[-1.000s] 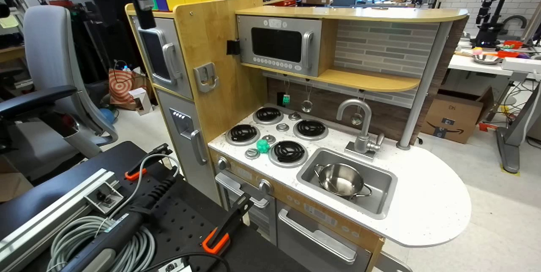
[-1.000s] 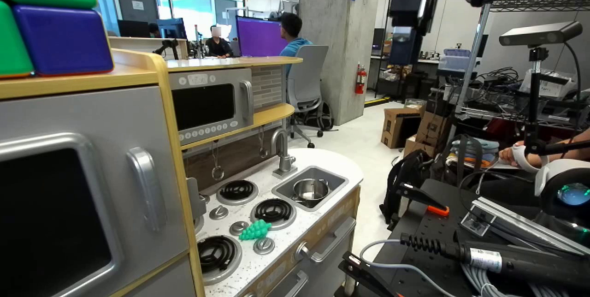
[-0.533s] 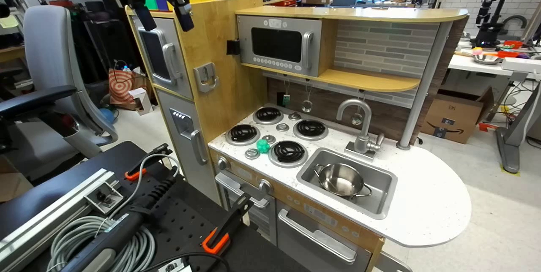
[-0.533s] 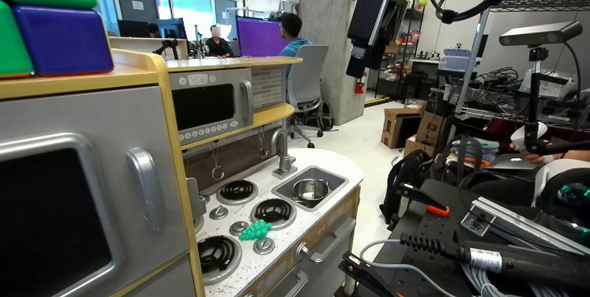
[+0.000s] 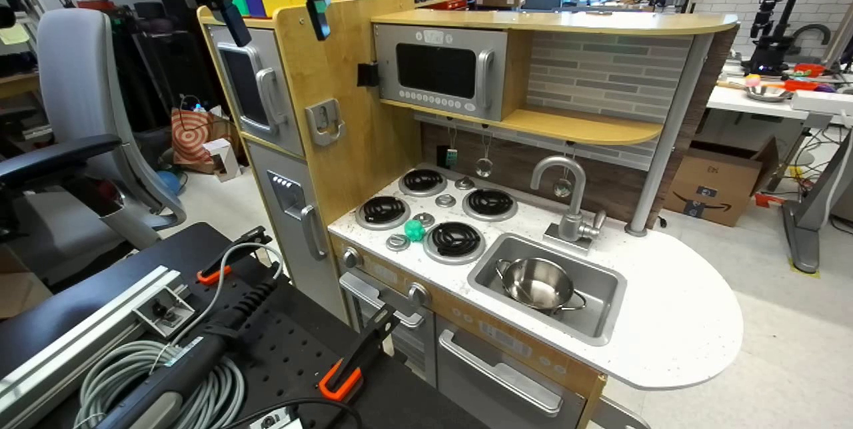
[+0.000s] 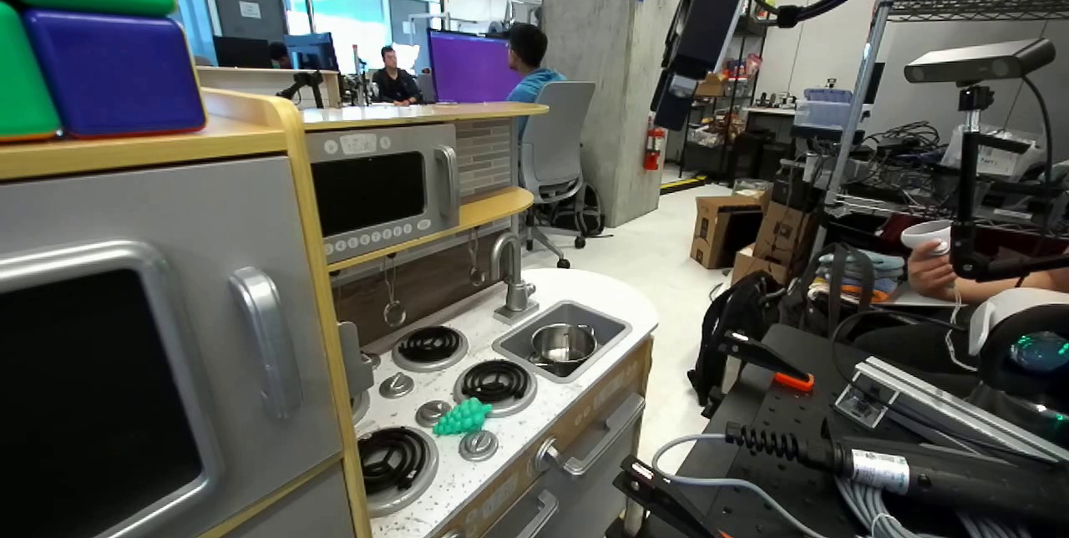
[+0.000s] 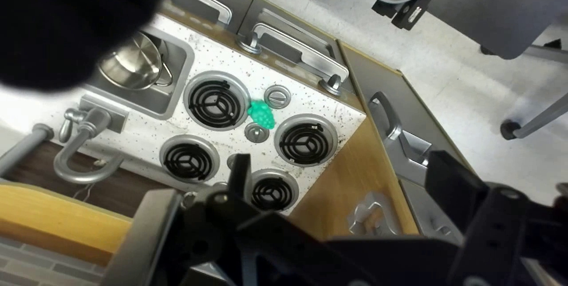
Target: Put the green toy in the pot
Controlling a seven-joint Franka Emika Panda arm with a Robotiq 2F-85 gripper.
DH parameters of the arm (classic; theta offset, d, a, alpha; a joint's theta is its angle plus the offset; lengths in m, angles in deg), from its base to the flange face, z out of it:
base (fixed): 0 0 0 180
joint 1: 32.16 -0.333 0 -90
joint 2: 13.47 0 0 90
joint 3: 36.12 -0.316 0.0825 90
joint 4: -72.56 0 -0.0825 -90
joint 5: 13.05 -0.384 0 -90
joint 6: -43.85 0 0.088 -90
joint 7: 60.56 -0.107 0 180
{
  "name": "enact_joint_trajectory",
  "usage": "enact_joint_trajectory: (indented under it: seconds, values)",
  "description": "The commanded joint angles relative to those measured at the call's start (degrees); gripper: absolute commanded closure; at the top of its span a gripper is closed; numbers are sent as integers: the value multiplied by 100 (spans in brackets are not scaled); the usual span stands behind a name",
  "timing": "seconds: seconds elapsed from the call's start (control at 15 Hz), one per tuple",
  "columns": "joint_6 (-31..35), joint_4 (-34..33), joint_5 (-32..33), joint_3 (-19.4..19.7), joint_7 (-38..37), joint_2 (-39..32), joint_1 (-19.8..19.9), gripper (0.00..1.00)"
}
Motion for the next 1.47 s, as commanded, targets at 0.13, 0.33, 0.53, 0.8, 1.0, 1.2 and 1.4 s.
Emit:
enact_joint_trajectory:
  seconds: [0.13, 0.33, 0.53, 0.8, 1.0, 1.2, 1.4]
  values:
    - [-173, -446, -500, 948, 2315, -317, -471, 0]
    - [-305, -338, -577, 654, 2183, -226, -177, 0]
    - [-401, -434, -619, 586, 2192, -371, -219, 0]
    - [304, -616, -241, 255, 1654, -1061, 53, 0]
    - [1048, -812, -42, 159, 1625, -1736, 91, 0]
    - [690, -1377, -351, 110, 1869, -2622, -34, 0]
    - [624, -2012, -3, -227, 1417, -3591, 190, 0]
